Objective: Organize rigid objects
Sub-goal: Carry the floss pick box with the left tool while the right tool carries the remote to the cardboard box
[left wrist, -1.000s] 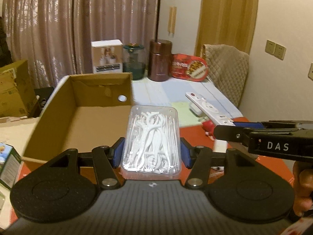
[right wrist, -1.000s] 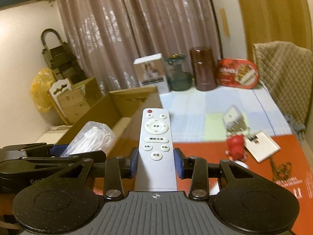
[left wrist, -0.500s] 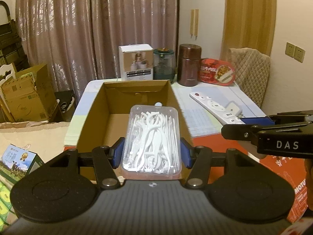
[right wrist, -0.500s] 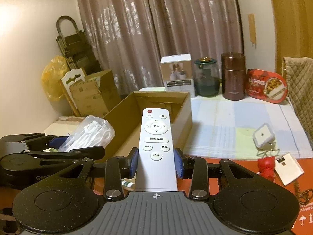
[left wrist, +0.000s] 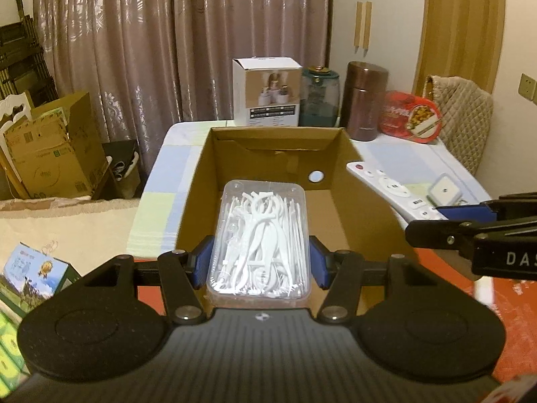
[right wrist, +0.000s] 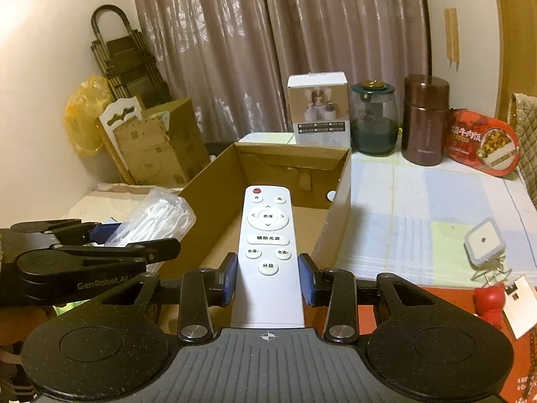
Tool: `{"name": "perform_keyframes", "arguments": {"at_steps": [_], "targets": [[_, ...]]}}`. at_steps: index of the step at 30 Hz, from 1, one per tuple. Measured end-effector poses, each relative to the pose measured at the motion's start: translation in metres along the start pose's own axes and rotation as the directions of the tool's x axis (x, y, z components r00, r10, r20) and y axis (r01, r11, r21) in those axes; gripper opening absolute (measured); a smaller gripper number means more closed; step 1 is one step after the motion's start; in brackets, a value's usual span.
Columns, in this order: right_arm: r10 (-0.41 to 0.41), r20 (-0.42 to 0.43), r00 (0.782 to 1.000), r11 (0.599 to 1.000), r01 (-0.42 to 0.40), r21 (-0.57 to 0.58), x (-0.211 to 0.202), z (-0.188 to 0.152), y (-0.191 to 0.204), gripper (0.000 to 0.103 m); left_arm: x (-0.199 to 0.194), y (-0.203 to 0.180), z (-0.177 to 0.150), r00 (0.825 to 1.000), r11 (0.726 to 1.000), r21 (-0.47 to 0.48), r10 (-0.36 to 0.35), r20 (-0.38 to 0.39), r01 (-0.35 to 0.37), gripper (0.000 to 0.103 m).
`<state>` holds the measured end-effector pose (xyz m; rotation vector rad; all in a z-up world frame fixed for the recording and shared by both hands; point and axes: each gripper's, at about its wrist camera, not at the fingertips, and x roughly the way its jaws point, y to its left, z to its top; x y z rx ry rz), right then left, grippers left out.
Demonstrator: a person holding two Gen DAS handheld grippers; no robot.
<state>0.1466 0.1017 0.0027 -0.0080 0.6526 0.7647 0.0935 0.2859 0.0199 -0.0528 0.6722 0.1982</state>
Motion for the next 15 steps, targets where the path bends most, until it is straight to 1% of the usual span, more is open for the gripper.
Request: {"name": "perform_keyframes", "arguments": {"at_steps": [3,9,10,13,15], "targets": [[-0.015,-0.015,1.0,1.0,0.015,-0.005,0.016,0.003,0.003,0.035,0.015,0.007,0.0,1.0,1.0,-0.006,0.008,-0.001,-0.008,0.053],[-0.036,-0.04,0.999,0.999,0.035,-0.028,0.043,0.005,0.006,0.035,0.038,0.016,-0.002,1.0,0.999,-0.034,-0.018,-0.007,0.018,0.053],[-0.038,-0.044,0.998,0.999,0.037,-0.029,0.047,0.004,0.006,0.035,0.041,0.015,-0.003,1.0,0.999,-0.029,-0.018,-0.008,0.018,0.053],[-0.044,-0.049,0.998,0.999,0.043,-0.033,0.055,0.004,0.006,0.035,0.045,0.014,-0.005,1.0,1.0,-0.001,0.013,-0.01,-0.013,0.053],[-0.047,-0.048,0.998,0.998,0.045,-0.035,0.059,0.004,0.006,0.035,0.044,0.017,-0.004,1.0,1.0,-0.018,0.003,-0.001,-0.003,0.053]]}}
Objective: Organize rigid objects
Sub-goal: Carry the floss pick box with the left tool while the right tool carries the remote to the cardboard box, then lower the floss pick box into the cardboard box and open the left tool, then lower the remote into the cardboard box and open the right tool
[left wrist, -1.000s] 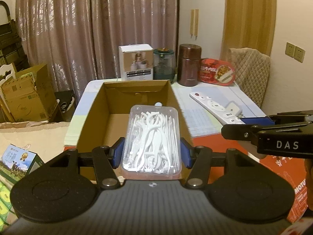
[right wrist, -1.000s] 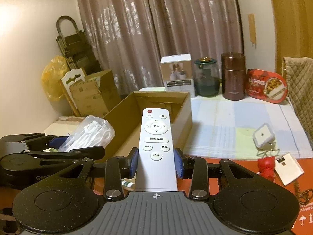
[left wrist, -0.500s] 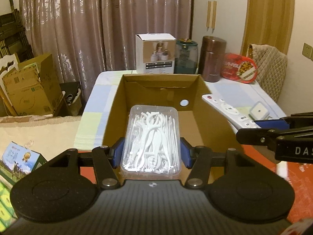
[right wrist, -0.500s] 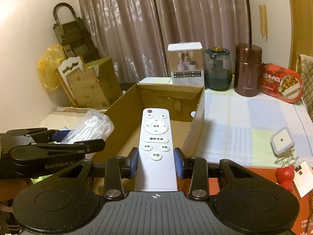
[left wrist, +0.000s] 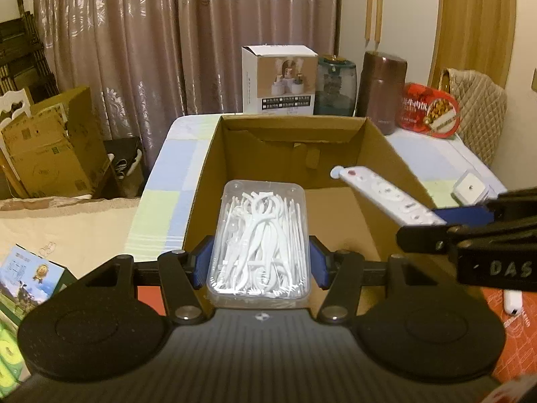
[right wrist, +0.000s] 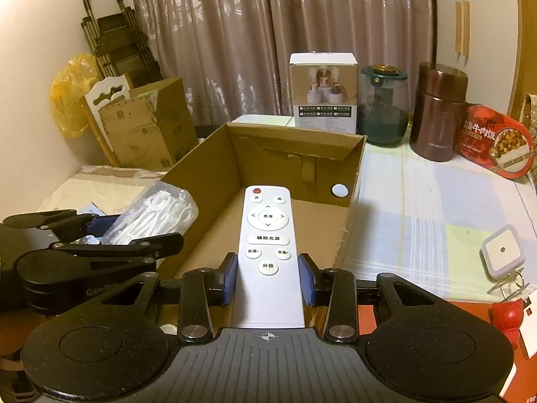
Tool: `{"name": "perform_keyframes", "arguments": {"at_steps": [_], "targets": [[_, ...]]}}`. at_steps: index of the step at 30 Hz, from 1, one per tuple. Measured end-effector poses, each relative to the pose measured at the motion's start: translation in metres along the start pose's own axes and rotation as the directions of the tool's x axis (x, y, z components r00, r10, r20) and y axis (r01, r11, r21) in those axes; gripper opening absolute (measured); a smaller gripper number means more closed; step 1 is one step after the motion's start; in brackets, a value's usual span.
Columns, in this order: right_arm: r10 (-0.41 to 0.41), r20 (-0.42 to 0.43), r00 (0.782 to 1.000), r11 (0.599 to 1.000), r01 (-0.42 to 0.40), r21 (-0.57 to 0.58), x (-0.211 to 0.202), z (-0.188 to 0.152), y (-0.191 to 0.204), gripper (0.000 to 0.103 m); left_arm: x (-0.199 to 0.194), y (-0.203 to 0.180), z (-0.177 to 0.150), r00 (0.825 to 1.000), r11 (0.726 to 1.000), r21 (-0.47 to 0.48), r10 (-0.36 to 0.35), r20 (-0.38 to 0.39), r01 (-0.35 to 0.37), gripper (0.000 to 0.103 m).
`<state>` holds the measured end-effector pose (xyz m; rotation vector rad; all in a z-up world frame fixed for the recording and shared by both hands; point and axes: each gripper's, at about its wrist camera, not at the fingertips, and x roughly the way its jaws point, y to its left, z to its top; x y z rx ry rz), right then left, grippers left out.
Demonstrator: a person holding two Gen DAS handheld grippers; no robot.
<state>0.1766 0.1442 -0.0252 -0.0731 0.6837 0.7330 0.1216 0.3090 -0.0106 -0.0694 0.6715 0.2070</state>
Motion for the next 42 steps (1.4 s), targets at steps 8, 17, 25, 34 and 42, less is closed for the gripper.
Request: {"name": "perform_keyframes", "arguments": {"at_steps": [8,17,25,34,42], "targets": [[-0.025,-0.003,1.0,0.999,0.025,-0.021,0.013,-0.004,0.006,0.035,0.009,0.004,-0.007,1.0,1.0,-0.001,-0.011,-0.004,0.011,0.053],[-0.037,-0.007,0.999,0.999,0.037,-0.028,0.017,-0.007,0.006,0.035,0.018,0.002,-0.011,0.999,0.999,0.006,-0.037,-0.019,0.037,0.053],[-0.04,-0.003,0.999,0.999,0.04,-0.021,0.016,-0.008,0.004,0.035,0.017,0.004,-0.012,0.999,0.999,-0.01,-0.044,0.007,0.044,0.061],[-0.037,-0.005,0.999,0.999,0.036,-0.025,0.015,-0.009,0.005,0.035,0.016,0.009,-0.012,0.999,0.998,-0.042,-0.051,0.006,0.051,0.06],[-0.036,-0.007,0.999,0.999,0.035,-0.022,0.016,-0.009,0.004,0.035,0.017,0.009,-0.012,0.998,0.998,-0.043,-0.055,0.007,0.055,0.06]]}}
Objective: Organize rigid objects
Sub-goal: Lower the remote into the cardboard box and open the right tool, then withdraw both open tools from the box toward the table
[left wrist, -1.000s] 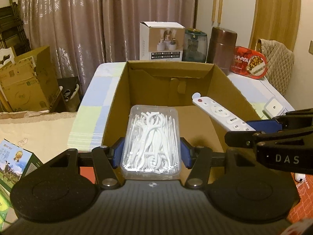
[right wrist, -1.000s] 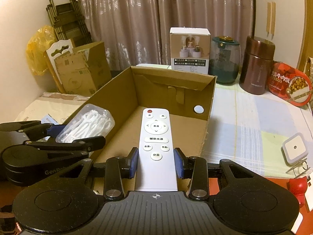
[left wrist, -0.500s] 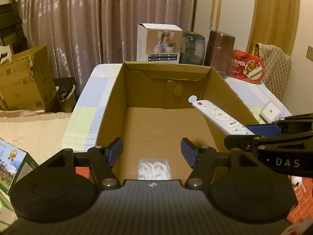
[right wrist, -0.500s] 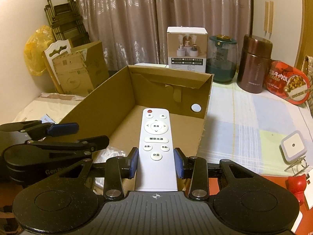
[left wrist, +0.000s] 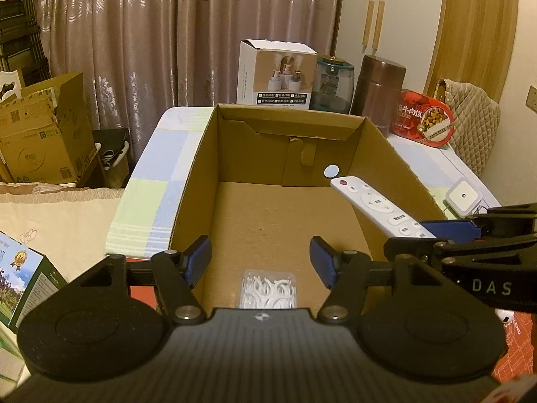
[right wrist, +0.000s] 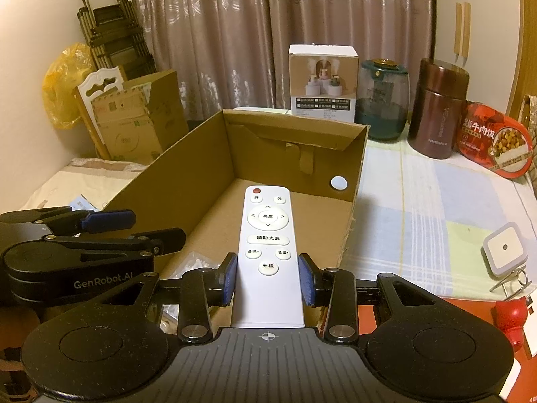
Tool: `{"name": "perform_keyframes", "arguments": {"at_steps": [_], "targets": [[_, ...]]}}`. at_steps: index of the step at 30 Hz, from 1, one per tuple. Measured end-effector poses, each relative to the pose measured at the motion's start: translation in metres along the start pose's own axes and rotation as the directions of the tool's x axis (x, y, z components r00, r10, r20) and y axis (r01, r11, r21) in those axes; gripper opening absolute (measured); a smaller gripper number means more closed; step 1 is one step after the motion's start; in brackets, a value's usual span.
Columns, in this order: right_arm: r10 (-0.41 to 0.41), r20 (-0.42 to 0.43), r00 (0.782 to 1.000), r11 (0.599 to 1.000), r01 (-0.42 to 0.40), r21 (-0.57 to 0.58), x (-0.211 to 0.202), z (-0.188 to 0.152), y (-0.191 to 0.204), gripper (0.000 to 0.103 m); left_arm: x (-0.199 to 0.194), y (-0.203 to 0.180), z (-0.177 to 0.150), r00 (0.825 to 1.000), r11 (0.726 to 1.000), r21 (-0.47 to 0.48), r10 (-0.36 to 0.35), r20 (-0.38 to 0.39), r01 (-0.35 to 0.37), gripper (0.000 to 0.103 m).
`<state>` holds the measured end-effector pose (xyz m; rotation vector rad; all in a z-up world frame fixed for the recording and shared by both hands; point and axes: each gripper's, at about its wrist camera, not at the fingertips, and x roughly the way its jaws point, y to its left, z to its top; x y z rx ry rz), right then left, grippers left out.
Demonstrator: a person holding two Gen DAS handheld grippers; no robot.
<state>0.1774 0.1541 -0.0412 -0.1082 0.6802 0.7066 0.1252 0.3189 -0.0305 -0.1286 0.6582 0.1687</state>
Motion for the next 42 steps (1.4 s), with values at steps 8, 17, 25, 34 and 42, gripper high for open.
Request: {"name": "perform_keyframes", "arguments": {"at_steps": [8,17,25,34,42], "targets": [[0.003,0.008,1.0,1.0,-0.003,0.007,0.0,0.0,0.0,0.035,0.0,0.0,0.0,1.0,1.0,-0.003,-0.006,-0.001,0.006,0.06],[0.038,0.044,0.998,0.999,-0.039,0.026,-0.003,0.0,-0.002,0.035,0.0,0.0,-0.001,1.0,1.0,-0.001,-0.005,0.0,0.005,0.06],[0.022,0.093,0.995,0.998,-0.026,0.051,-0.019,0.003,-0.008,0.036,-0.002,0.001,-0.001,1.0,1.0,-0.001,-0.004,0.007,0.004,0.06],[0.002,0.114,0.993,0.998,-0.008,0.054,-0.059,-0.004,-0.013,0.036,-0.021,-0.005,-0.001,0.998,0.998,-0.053,-0.037,0.043,0.039,0.059],[-0.04,0.125,0.991,0.996,0.031,0.08,-0.109,-0.022,-0.028,0.036,-0.06,-0.041,0.001,0.993,0.995,-0.054,-0.074,0.09,0.079,0.059]]}}
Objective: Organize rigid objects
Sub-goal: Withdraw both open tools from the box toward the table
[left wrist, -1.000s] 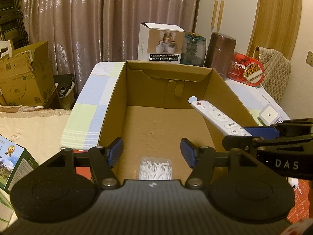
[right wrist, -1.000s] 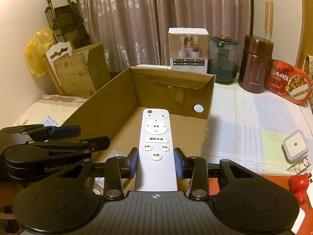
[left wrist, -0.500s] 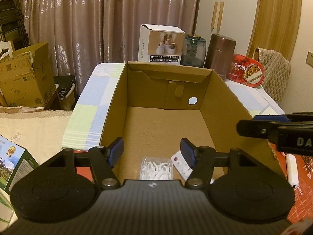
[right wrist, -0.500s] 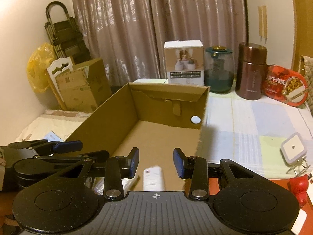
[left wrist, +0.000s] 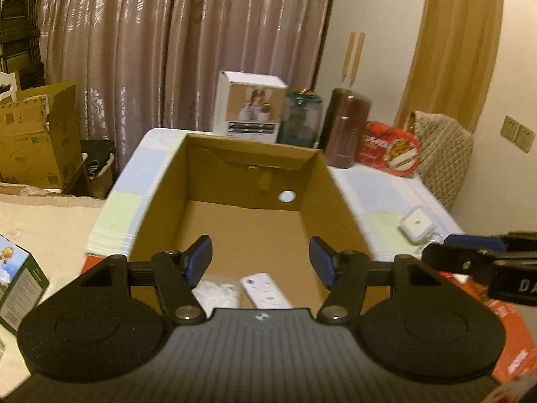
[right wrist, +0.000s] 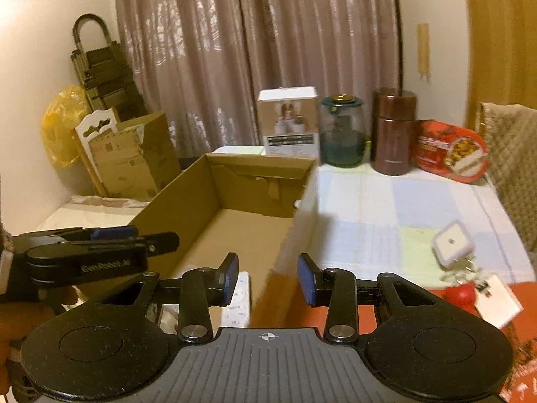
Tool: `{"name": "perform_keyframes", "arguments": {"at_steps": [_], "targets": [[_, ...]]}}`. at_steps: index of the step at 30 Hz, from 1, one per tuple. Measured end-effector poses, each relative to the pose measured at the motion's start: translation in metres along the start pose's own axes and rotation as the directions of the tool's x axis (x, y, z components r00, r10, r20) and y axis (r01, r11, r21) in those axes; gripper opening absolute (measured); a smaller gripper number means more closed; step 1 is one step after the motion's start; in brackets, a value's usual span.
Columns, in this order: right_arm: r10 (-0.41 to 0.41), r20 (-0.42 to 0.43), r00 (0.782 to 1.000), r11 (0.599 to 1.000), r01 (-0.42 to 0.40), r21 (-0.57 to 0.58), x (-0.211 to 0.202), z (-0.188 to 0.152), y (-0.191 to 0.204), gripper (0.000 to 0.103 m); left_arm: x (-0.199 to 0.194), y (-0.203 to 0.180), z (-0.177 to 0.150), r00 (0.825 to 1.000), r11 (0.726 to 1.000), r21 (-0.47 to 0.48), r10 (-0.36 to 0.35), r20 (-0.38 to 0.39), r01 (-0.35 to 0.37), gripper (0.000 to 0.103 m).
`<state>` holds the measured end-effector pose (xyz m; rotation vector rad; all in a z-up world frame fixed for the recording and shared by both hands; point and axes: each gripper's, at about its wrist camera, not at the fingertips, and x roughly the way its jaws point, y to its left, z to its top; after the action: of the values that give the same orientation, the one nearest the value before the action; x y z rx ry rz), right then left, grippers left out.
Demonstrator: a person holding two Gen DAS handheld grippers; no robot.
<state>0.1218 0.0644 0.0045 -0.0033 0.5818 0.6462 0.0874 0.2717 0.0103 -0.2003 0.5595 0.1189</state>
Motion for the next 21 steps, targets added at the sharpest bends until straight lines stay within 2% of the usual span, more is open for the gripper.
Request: {"name": "perform_keyframes", "arguments": {"at_steps": [12,21], "targets": [[-0.088,0.025,0.996,0.992,0.086,0.092,-0.092,-0.031,-0.051,0.037,-0.057,-0.067,-0.029,0.999,0.999,0.011,-0.037,-0.021,0.038,0.059],[-0.183,0.03,0.983,0.968,0.175,0.18,-0.148,-0.065,-0.106,0.038,-0.075,-0.111,-0.06,0.996,0.999,0.027,-0.044,-0.076,0.046,0.059]]}}
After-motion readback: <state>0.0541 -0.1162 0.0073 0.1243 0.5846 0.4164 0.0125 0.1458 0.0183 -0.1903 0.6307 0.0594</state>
